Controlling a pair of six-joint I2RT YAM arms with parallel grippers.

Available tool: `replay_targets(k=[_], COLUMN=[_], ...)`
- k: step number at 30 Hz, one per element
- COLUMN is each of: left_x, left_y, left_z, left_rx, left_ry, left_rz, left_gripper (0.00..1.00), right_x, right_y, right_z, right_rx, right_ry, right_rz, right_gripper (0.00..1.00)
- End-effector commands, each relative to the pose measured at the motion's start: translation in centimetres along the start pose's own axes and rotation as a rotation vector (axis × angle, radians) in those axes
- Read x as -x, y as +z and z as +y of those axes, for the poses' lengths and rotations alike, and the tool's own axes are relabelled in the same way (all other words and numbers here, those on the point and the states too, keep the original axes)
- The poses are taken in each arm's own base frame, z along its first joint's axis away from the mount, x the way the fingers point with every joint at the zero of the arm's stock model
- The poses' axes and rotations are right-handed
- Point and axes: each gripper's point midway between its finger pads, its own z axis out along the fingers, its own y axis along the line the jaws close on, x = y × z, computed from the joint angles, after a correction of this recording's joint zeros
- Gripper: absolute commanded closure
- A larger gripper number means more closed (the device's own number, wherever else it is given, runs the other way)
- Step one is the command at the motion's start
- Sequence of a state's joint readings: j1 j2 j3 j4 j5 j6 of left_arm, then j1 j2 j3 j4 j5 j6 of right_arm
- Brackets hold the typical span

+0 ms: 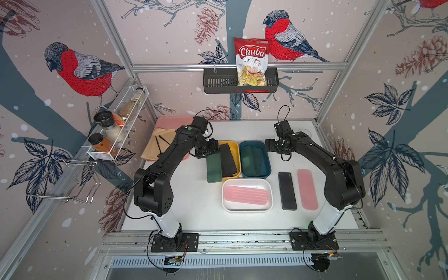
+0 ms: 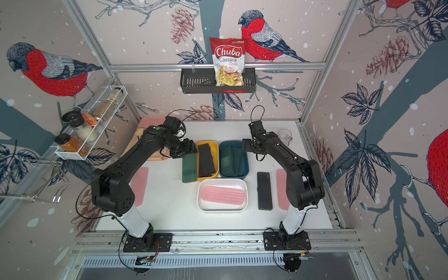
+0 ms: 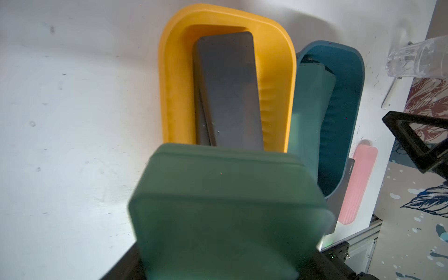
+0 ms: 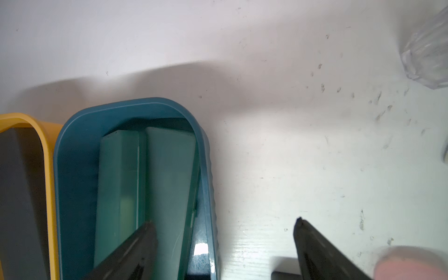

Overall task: Place the pencil cases by color into the storage box
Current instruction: Place the pencil case at the storage box.

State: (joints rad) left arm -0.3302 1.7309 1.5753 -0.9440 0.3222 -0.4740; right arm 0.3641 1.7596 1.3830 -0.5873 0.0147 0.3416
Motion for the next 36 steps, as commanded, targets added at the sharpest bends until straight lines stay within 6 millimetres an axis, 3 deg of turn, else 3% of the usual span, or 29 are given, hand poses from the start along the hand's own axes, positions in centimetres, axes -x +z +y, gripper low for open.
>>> replay_targets(k=[1,10,15,29,36], left_x=[0.6,0.6,0.6,0.8,1.2], left_y=[0.5,3.8,5.9,9.5,11.6], left_z=[-2.8,-10.5,-13.4,-18.6,-20.3], left_rx=[-0.057,-0.116,-0.137,-0.198,-0.233], left_ry=[0.005,0.083,0.098,0.084,0.074], left_rz=[-0.016,0.01,0.023,0.036,0.036], left_gripper=[0.43,0.42,0.42,0.42,0.42], right_x=[0.5,0.7,0.6,-0.1,-0.1], right_y=[-0.6,-1.1,-1.6,-3.2,-3.5], right_z=[-0.4,-3.1,-4.7,-9.4,-10.4], right_rx=[0.013,0.01,0.01,0.02,0.033], right_ry=[-0.007,-0.002,0.002,0.053,0.06], right_rz=[-0.024,-0.025,-0.031,-0.074,-0.084], right_gripper=[0.08,0.08,0.08,0.08,0.08])
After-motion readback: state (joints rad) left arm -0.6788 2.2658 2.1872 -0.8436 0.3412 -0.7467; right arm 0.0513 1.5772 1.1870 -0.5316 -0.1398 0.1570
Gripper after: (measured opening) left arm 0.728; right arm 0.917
